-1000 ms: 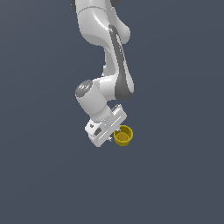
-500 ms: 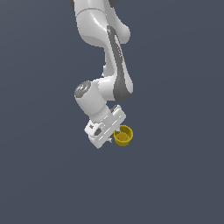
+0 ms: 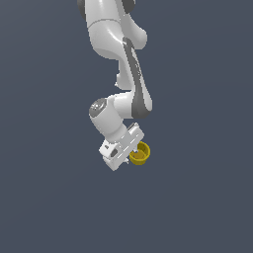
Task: Pick up the object and move it to a goal position.
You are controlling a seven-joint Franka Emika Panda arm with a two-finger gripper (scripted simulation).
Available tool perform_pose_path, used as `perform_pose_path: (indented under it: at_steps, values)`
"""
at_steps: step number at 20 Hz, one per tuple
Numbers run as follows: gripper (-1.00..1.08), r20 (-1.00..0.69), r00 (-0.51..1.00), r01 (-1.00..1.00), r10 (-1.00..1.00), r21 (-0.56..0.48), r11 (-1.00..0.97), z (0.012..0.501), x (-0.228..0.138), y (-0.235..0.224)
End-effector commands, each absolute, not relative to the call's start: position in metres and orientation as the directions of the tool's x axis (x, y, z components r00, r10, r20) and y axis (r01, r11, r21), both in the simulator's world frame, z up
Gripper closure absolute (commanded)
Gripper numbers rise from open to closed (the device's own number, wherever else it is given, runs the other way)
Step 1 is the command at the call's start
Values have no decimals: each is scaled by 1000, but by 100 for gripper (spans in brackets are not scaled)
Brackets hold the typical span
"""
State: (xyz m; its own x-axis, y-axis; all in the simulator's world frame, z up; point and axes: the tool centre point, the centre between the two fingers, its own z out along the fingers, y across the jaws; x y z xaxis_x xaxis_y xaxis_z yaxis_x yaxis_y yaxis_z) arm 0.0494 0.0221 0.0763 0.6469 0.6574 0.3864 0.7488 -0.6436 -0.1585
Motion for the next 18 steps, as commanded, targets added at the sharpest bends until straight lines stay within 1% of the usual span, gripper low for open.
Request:
perform_pose_path:
  at_steps: [1, 2, 3, 14, 18]
  values:
    - [-20, 387, 647, 749, 657, -158, -644, 72, 50, 24]
    - [-20, 387, 646, 749, 658, -157, -643, 72, 50, 24]
    - [108, 387, 646, 749, 658, -157, -643, 72, 50, 24]
    - [108, 387, 647, 749, 657, -157, -644, 72, 50, 24]
    - [108, 387, 647, 749, 657, -157, -644, 75, 53, 17]
